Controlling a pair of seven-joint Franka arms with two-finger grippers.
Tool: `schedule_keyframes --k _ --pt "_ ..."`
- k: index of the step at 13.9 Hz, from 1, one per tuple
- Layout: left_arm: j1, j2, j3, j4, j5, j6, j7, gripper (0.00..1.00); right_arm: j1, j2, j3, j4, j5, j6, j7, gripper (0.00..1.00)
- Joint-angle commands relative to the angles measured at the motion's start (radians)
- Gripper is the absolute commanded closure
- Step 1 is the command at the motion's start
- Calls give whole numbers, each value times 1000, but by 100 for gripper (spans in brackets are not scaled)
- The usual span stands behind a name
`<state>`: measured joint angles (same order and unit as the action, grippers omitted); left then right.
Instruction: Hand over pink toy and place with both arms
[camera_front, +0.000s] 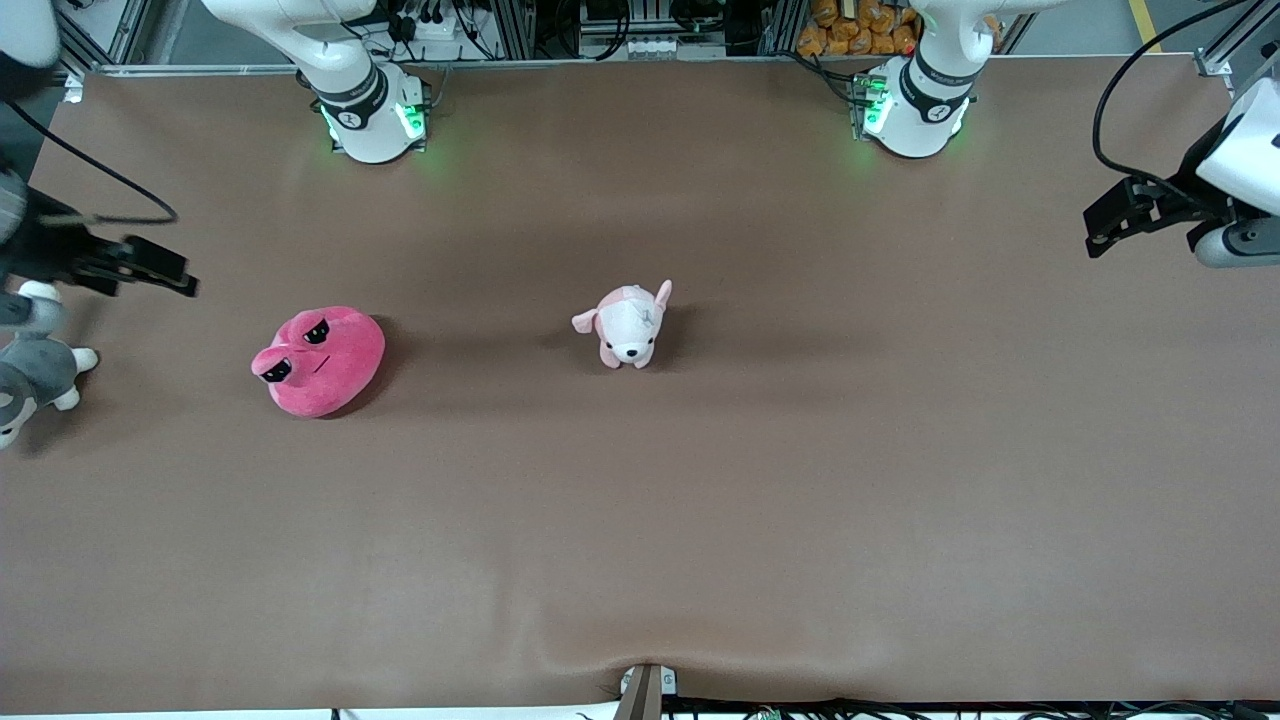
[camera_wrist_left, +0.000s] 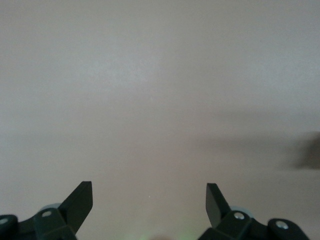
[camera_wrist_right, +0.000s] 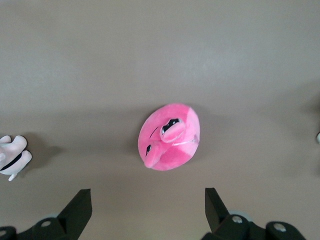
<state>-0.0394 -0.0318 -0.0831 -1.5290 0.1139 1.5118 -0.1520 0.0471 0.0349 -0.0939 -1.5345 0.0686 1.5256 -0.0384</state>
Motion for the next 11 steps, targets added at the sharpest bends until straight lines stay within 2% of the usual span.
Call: schedule_keyframes --k 1,6,11 --pt "-56 -56 66 -60 -25 -1 -72 0 -33 -30 26 40 -19 -62 -43 0" --pt "-53 -31 71 -33 -22 -5 -87 0 -50 -75 83 39 -88 -146 38 0" --pt "-56 -31 63 -22 -31 -7 -61 0 -47 -98 83 24 -88 -154 49 0"
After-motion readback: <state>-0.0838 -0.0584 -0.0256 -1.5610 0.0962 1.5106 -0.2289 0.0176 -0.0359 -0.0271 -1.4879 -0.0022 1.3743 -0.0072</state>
